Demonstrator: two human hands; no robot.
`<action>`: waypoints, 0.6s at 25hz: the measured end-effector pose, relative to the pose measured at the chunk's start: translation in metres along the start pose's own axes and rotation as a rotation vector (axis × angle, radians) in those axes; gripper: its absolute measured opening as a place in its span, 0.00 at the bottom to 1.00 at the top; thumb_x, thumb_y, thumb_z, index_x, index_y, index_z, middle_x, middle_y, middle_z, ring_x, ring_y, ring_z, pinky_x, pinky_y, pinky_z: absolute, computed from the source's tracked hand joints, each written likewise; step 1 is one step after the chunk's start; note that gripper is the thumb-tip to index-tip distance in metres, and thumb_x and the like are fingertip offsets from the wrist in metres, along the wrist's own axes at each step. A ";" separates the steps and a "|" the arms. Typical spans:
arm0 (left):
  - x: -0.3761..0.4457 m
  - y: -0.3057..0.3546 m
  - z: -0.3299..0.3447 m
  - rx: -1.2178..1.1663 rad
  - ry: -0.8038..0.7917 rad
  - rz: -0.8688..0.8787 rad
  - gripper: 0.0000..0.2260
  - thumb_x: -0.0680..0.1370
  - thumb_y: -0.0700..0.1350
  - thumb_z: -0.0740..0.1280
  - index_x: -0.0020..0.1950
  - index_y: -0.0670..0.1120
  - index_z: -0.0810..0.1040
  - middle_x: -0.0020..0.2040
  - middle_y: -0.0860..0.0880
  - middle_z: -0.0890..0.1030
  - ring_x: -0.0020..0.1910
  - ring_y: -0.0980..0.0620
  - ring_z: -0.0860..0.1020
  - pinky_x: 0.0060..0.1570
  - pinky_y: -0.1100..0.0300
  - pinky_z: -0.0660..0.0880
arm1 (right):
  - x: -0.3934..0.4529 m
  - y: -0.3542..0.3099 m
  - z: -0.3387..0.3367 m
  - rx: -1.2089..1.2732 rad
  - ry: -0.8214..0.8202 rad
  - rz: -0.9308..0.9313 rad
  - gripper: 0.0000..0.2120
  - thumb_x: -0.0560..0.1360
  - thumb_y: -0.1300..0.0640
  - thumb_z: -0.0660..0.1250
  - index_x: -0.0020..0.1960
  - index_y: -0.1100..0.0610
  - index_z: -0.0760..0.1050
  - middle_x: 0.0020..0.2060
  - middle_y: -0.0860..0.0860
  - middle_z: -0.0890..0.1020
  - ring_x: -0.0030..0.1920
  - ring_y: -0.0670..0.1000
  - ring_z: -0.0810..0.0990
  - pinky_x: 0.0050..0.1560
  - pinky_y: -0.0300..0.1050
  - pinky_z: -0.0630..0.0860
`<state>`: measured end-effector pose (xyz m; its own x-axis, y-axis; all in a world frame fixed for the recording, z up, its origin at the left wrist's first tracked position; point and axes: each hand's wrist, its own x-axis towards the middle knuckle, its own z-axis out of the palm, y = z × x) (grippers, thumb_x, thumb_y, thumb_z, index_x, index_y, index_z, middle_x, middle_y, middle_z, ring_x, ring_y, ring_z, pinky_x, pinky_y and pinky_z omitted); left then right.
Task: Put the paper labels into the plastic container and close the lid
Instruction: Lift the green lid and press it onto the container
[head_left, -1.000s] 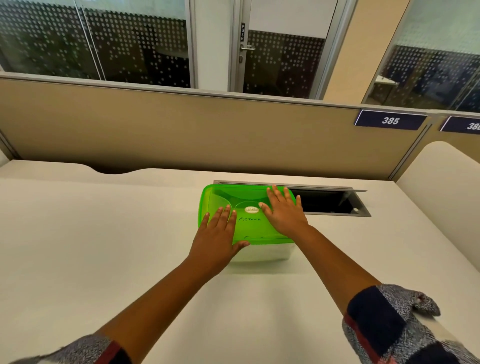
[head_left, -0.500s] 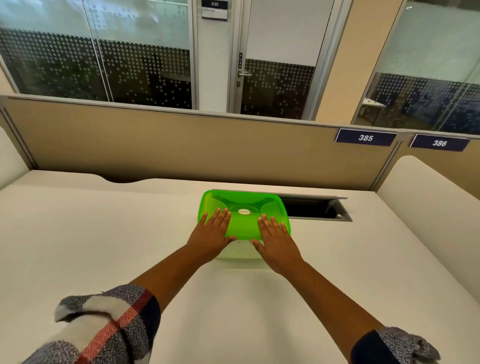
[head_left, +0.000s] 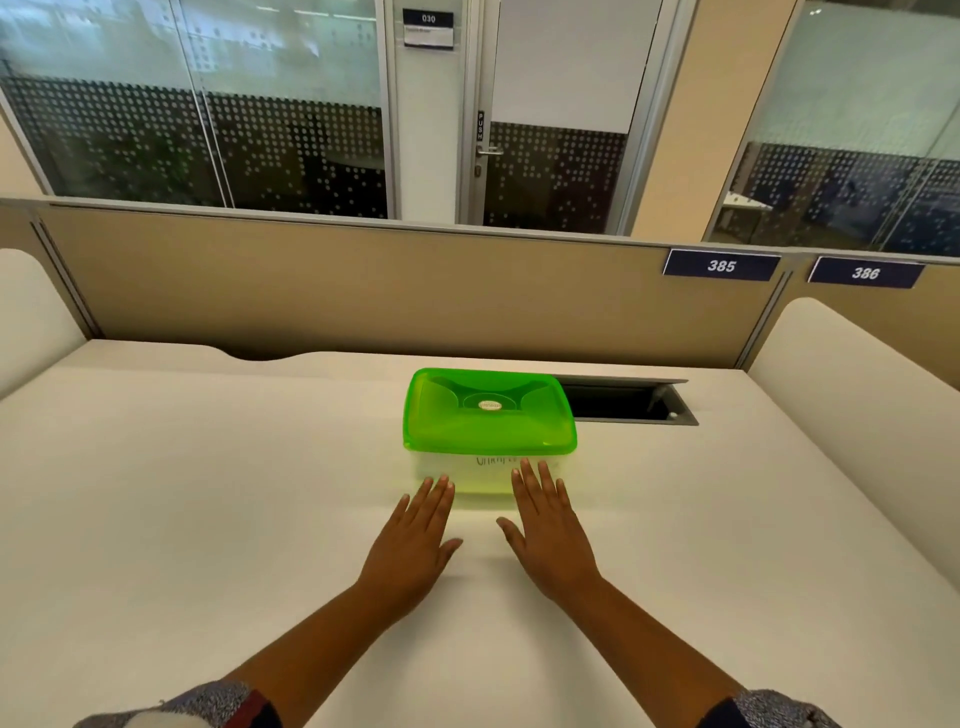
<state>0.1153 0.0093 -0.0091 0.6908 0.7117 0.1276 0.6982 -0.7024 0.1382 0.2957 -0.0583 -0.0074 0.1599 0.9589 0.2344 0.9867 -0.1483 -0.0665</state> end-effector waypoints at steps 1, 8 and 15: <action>-0.008 0.000 0.012 -0.054 -0.043 -0.019 0.28 0.79 0.57 0.50 0.73 0.41 0.61 0.75 0.44 0.62 0.73 0.41 0.62 0.69 0.44 0.62 | -0.008 -0.002 0.005 0.013 -0.040 0.032 0.31 0.78 0.42 0.46 0.74 0.60 0.59 0.74 0.57 0.60 0.74 0.61 0.59 0.76 0.52 0.41; -0.039 0.002 0.058 -0.128 -0.106 -0.116 0.29 0.80 0.57 0.49 0.76 0.46 0.43 0.78 0.49 0.44 0.77 0.51 0.43 0.75 0.59 0.41 | -0.055 -0.007 0.045 0.110 -0.230 0.207 0.27 0.81 0.48 0.44 0.77 0.56 0.42 0.78 0.52 0.44 0.77 0.52 0.41 0.76 0.48 0.37; -0.043 0.005 0.059 -0.154 0.050 -0.106 0.26 0.80 0.54 0.50 0.75 0.44 0.55 0.77 0.47 0.57 0.76 0.46 0.55 0.71 0.61 0.41 | -0.058 -0.010 0.040 0.096 -0.266 0.207 0.28 0.80 0.52 0.46 0.77 0.56 0.41 0.78 0.52 0.44 0.77 0.52 0.41 0.76 0.50 0.38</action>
<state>0.1001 -0.0255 -0.0718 0.6017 0.7839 0.1527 0.7272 -0.6168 0.3012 0.2753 -0.1028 -0.0593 0.3303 0.9423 -0.0538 0.9251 -0.3345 -0.1798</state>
